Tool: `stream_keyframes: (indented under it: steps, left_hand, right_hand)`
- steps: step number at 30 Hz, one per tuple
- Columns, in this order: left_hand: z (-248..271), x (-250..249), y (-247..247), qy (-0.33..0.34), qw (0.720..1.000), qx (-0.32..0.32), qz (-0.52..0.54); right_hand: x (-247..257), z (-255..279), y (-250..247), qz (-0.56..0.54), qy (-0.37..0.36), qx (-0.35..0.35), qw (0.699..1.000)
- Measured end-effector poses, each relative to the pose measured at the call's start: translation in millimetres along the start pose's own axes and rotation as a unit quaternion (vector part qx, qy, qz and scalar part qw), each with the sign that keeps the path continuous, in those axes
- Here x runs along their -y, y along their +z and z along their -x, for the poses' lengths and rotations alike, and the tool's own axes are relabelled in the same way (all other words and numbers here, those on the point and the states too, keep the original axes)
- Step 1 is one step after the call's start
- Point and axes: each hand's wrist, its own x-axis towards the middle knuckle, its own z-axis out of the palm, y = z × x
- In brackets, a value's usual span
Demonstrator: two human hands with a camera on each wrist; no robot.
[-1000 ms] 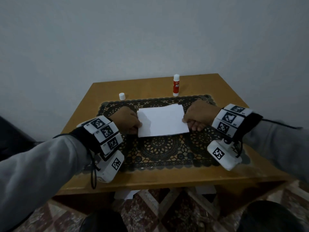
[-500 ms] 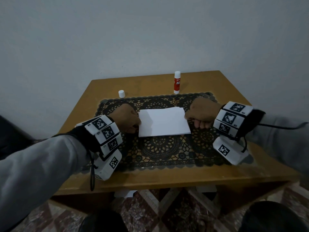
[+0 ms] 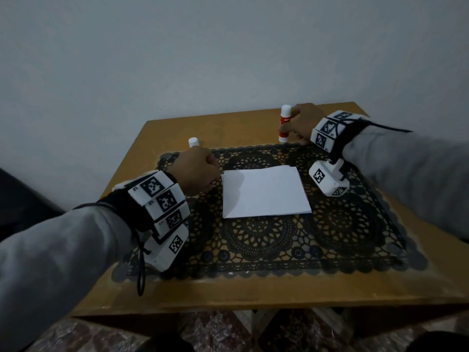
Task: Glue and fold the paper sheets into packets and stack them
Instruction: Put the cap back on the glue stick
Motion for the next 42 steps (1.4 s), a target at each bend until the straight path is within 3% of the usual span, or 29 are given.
stream_keyframes:
  steps: [4, 9, 12, 15, 18, 22, 24, 29, 34, 39, 42]
  left_hand:
    - [2.8, 2.3, -2.7, 0.045, 0.999, -0.008, -0.011]
    - [-3.4, -15.5, -3.2, 0.101, 0.982, -0.020, 0.160]
    - [-7.4, -37.9, 0.8, 0.087, 0.949, -0.004, 0.302]
    - [-5.8, -53.3, 7.6, 0.085, 0.929, 0.017, 0.359]
    - [-1.9, -58.5, 9.8, 0.091, 0.921, -0.004, 0.379]
    - [7.3, -60.6, 5.0, 0.110, 0.922, -0.021, 0.372]
    - [12.2, -64.2, 3.6, 0.118, 0.926, -0.022, 0.357]
    - [17.3, -70.8, 4.6, 0.124, 0.932, -0.071, 0.332]
    - [22.4, -65.6, 3.3, 0.124, 0.934, -0.071, 0.327]
    - [29.0, -70.9, 0.5, 0.137, 0.930, -0.062, 0.335]
    - [29.2, -71.1, -3.2, 0.145, 0.931, -0.058, 0.328]
  right_hand:
    - [-2.5, -6.8, 7.7, 0.006, -0.011, -0.002, 1.000]
    - [14.2, 30.0, 2.8, 0.040, -0.136, -0.002, 0.990]
    - [26.9, 62.5, -3.4, -0.048, -0.201, 0.074, 0.976]
    - [29.7, 83.9, -9.5, -0.083, -0.227, 0.120, 0.963]
    - [24.3, 90.8, -14.4, -0.106, -0.195, 0.183, 0.958]
    - [14.8, 97.2, -24.5, -0.188, -0.136, 0.315, 0.921]
    - [17.2, 103.8, -27.7, -0.194, -0.133, 0.297, 0.925]
    - [25.8, 115.7, -19.2, -0.109, -0.137, 0.121, 0.977]
    - [24.5, 122.8, -29.0, -0.218, -0.111, 0.261, 0.934]
    - [27.0, 126.8, -28.5, -0.146, -0.145, 0.175, 0.963]
    - [24.7, 127.7, -30.4, -0.165, -0.141, 0.215, 0.952]
